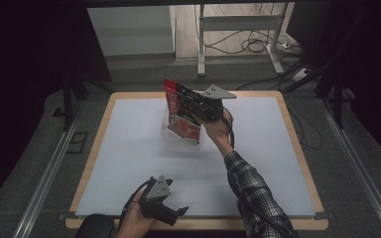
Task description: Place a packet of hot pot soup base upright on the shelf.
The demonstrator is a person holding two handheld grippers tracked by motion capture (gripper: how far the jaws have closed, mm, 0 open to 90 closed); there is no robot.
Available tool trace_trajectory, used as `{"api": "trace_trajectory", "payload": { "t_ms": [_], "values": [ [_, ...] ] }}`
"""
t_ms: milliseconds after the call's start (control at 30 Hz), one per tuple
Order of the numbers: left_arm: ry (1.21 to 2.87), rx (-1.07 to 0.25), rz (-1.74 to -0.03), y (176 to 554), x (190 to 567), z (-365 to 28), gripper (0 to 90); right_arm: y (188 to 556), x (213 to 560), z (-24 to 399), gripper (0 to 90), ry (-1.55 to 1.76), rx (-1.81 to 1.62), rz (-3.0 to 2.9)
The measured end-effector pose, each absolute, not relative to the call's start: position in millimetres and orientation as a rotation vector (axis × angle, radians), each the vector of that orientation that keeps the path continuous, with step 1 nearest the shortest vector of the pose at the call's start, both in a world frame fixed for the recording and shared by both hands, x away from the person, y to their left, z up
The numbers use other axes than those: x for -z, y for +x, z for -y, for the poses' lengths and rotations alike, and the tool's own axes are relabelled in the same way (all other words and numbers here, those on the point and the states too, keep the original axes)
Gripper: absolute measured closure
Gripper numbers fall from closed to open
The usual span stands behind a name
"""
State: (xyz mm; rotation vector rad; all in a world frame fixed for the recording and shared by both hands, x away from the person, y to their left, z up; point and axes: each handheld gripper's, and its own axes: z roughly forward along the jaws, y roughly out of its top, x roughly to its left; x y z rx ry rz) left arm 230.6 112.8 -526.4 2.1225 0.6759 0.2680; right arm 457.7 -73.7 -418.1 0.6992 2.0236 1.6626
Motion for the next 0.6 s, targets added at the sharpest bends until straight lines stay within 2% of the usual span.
{"api": "trace_trajectory", "payload": {
  "t_ms": [233,600],
  "values": [
    [2.123,-0.258,-0.678,231,527,-113,0.0,461,439,74,70.3,0.759,-1.629,-2.068],
    [2.099,-0.250,-0.667,230,526,-113,0.6,457,420,84,49.5,0.727,-1.665,-2.041]
  ]
}}
